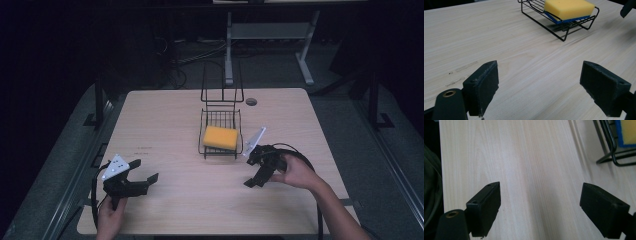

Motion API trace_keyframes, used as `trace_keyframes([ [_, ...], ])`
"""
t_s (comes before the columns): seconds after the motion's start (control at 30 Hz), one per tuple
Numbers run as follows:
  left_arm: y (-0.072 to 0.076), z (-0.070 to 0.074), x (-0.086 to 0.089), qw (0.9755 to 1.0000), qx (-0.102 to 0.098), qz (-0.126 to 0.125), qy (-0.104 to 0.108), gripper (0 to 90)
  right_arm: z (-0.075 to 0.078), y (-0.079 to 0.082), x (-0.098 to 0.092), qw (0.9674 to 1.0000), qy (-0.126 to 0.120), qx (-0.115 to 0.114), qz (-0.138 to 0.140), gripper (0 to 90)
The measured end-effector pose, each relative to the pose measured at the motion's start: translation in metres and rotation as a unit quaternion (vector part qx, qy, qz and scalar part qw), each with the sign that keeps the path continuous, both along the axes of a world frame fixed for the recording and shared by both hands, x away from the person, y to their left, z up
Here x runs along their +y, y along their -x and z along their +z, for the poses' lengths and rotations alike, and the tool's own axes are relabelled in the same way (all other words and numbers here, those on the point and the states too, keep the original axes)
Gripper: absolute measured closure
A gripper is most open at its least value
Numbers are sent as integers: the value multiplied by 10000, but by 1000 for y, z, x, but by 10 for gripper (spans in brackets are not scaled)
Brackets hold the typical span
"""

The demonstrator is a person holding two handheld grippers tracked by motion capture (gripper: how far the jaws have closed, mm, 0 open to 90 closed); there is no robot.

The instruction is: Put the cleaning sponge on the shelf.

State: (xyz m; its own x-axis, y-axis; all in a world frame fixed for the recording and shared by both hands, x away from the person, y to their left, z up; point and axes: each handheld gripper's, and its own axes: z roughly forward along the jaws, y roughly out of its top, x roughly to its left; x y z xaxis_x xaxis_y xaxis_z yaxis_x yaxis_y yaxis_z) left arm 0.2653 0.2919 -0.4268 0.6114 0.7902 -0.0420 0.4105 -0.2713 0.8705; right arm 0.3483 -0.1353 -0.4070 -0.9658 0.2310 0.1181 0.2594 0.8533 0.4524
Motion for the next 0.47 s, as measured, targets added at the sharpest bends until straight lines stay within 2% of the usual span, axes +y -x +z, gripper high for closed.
trace_keyframes([
  [0.23,0,0,-1,10000,-1,-13,6,148,0,5,-9,10000,27,-67,-61,168],
  [0.47,0,0,-3,10000,-6,-24,-23,147,0,18,-22,9997,23,-141,-178,168],
])
